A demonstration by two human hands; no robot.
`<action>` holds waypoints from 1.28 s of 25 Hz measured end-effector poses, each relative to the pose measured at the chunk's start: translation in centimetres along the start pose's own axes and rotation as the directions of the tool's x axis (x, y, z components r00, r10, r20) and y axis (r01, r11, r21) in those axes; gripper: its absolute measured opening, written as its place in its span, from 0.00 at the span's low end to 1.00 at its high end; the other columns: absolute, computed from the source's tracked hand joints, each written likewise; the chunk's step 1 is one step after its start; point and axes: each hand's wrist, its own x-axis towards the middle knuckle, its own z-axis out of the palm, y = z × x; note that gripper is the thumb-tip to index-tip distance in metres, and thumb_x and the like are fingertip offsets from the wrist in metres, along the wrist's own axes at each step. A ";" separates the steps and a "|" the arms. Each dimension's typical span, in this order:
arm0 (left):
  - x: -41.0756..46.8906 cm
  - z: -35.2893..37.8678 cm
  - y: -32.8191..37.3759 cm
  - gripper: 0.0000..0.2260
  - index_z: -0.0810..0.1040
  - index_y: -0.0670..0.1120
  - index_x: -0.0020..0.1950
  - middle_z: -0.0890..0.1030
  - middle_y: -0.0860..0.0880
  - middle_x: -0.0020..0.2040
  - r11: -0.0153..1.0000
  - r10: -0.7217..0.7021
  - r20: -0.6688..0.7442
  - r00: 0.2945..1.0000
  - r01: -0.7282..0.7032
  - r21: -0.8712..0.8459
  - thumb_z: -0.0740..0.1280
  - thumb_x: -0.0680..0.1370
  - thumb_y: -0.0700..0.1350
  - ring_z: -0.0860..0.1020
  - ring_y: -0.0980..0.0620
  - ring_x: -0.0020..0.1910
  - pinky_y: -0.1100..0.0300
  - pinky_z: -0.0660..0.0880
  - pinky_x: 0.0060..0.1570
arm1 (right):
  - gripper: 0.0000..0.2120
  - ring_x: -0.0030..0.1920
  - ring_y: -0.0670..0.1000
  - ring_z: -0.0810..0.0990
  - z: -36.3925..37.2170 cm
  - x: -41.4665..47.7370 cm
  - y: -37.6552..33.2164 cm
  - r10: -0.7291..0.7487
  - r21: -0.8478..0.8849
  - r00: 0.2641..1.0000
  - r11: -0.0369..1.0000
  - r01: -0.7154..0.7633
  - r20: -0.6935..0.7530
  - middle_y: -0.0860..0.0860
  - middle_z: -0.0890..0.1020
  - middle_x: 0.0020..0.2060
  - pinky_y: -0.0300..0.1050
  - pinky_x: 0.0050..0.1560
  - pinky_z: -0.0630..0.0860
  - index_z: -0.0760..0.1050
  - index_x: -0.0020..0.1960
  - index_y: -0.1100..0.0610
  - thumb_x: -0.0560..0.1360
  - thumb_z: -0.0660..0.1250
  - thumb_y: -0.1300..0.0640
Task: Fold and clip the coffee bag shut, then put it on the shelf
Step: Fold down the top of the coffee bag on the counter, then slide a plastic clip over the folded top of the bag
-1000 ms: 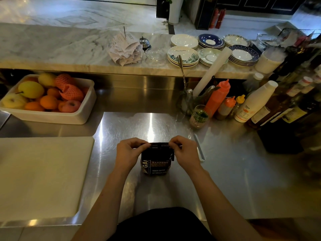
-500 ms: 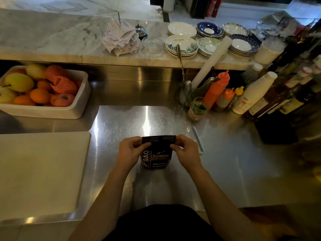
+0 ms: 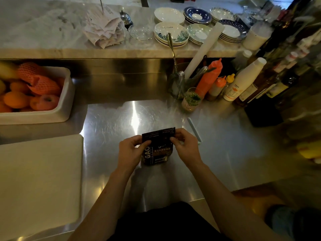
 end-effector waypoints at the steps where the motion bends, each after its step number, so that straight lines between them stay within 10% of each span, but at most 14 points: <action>1: 0.0 0.0 0.0 0.08 0.84 0.45 0.51 0.83 0.59 0.41 1.000 -0.001 -0.004 1.000 0.001 -0.015 0.73 0.73 0.39 0.81 0.69 0.42 0.76 0.75 0.44 | 0.08 0.47 0.44 0.82 -0.3 -0.1 0.4 -0.004 -0.017 1.000 1.000 0.004 0.005 0.49 0.84 0.48 0.35 0.48 0.78 0.78 0.55 0.56 0.75 0.69 0.60; 10: 0.3 1.1 -0.2 0.09 0.84 0.48 0.51 0.86 0.50 0.44 0.997 -0.050 -0.094 0.994 0.045 -0.059 0.73 0.73 0.38 0.85 0.53 0.46 0.60 0.80 0.51 | 0.15 0.61 0.58 0.74 -6.9 2.0 9.7 0.225 -0.524 0.974 0.834 -0.173 0.037 0.57 0.73 0.62 0.52 0.57 0.74 0.76 0.62 0.52 0.75 0.69 0.53; 17: -1.2 2.8 0.8 0.08 0.84 0.46 0.51 0.86 0.51 0.43 0.991 -0.135 -0.222 0.966 0.126 -0.054 0.73 0.73 0.38 0.84 0.60 0.42 0.67 0.78 0.44 | 0.07 0.54 0.59 0.76 -8.3 5.0 13.8 0.216 -0.634 0.938 0.774 0.006 0.272 0.54 0.73 0.54 0.49 0.49 0.73 0.78 0.53 0.51 0.76 0.66 0.53; 26: -1.1 3.0 1.1 0.10 0.84 0.41 0.55 0.86 0.48 0.46 0.984 -0.176 -0.244 0.954 0.168 -0.056 0.73 0.73 0.39 0.84 0.59 0.44 0.70 0.77 0.44 | 0.03 0.47 0.56 0.82 -9.3 3.4 11.2 0.124 -0.034 0.989 0.992 -0.122 0.079 0.51 0.80 0.46 0.49 0.48 0.80 0.79 0.48 0.54 0.75 0.70 0.59; 32: -1.0 2.8 0.9 0.09 0.84 0.45 0.53 0.86 0.49 0.45 0.983 -0.182 -0.249 0.951 0.167 -0.077 0.74 0.73 0.40 0.84 0.60 0.42 0.70 0.77 0.43 | 0.02 0.46 0.47 0.80 -9.4 3.1 4.2 -0.093 0.052 0.964 0.995 0.083 0.247 0.52 0.79 0.46 0.38 0.46 0.80 0.80 0.47 0.58 0.74 0.71 0.61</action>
